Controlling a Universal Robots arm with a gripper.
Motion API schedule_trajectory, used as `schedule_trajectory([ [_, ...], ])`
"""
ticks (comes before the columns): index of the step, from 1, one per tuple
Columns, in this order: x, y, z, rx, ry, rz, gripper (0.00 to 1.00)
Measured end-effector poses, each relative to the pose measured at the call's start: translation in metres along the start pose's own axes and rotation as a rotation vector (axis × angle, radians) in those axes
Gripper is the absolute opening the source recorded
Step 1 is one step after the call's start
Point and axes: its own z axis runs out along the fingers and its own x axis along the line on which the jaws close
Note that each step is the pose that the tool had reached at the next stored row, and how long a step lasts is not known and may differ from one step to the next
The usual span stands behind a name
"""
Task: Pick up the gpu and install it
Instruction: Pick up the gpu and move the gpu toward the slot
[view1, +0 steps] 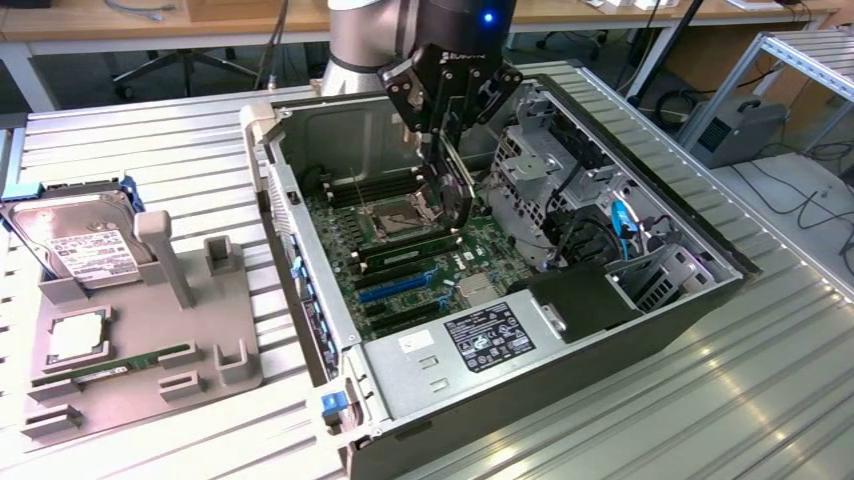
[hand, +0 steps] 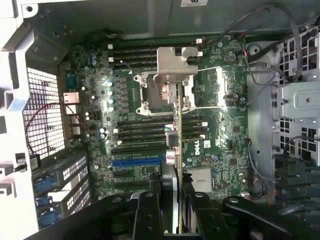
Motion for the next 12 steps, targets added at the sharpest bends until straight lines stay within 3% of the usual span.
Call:
schedule_trajectory([
  [12, -0.016, 0.0013, 0.0039, 0.0010, -0.0001, 0.000, 0.27],
])
